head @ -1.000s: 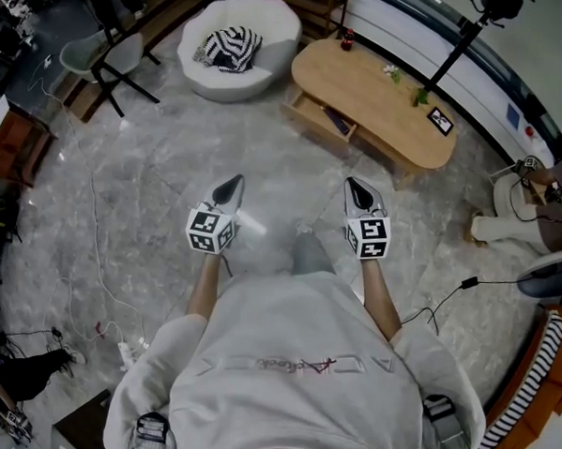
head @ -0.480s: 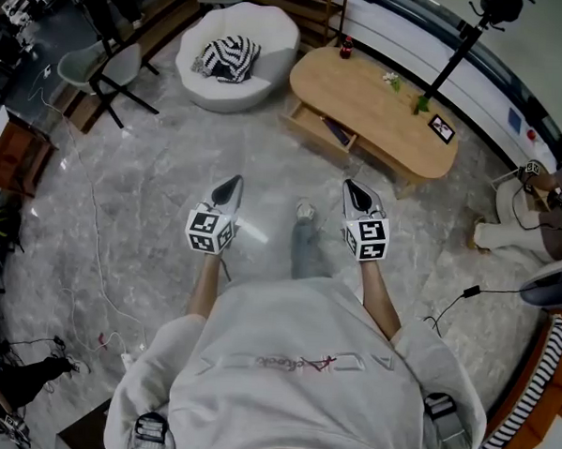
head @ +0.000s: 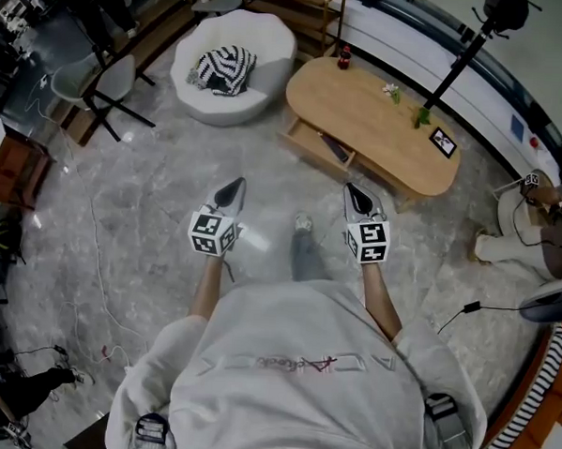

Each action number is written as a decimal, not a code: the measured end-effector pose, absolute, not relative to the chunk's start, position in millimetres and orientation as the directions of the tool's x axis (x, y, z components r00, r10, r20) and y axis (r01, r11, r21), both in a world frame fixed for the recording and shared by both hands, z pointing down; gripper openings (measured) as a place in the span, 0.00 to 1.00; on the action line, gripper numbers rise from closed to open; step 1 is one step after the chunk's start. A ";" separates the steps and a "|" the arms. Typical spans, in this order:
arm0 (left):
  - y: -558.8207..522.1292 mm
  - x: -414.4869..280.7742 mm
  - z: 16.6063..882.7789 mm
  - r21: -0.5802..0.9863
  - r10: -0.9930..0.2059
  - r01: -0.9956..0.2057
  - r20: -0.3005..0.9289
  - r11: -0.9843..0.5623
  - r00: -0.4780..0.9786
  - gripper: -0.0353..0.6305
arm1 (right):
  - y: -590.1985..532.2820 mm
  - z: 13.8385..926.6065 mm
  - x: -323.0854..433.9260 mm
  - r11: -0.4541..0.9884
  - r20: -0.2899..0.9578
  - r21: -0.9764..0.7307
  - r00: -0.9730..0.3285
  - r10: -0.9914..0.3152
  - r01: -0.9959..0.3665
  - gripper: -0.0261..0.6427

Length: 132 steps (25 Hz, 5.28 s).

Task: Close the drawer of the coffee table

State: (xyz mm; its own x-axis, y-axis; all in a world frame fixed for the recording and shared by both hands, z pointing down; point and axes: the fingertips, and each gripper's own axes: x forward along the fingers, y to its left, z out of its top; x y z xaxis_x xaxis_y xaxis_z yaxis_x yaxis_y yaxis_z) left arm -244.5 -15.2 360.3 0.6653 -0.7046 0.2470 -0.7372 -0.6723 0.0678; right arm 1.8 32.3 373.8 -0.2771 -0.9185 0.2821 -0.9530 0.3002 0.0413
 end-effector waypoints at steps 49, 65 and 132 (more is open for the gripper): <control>-442.9 -59.1 343.9 0.093 -0.519 -0.563 0.289 -0.821 0.805 0.05 | -334.6 364.9 157.5 0.089 0.326 0.016 -0.078 -0.942 -0.996 0.04; -526.5 -26.5 364.6 0.138 -0.210 -0.264 0.317 -0.954 0.925 0.05 | -357.1 374.1 146.8 -0.234 0.376 0.015 0.223 -0.899 -0.972 0.04; -523.7 -85.9 1043.3 0.107 -0.205 -0.404 0.729 -0.909 0.653 0.41 | -291.4 1043.4 183.8 -0.353 0.728 -0.104 0.171 -0.664 -0.930 0.27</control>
State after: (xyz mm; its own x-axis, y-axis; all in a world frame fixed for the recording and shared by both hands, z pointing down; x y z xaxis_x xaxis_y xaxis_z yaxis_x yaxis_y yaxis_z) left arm -85.9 -523.7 1043.3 0.6530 -0.2046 0.7292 -0.4040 -0.9085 0.1069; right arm 183.8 -291.4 1043.4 0.1711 -0.6639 0.7280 -0.9297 -0.3533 -0.1037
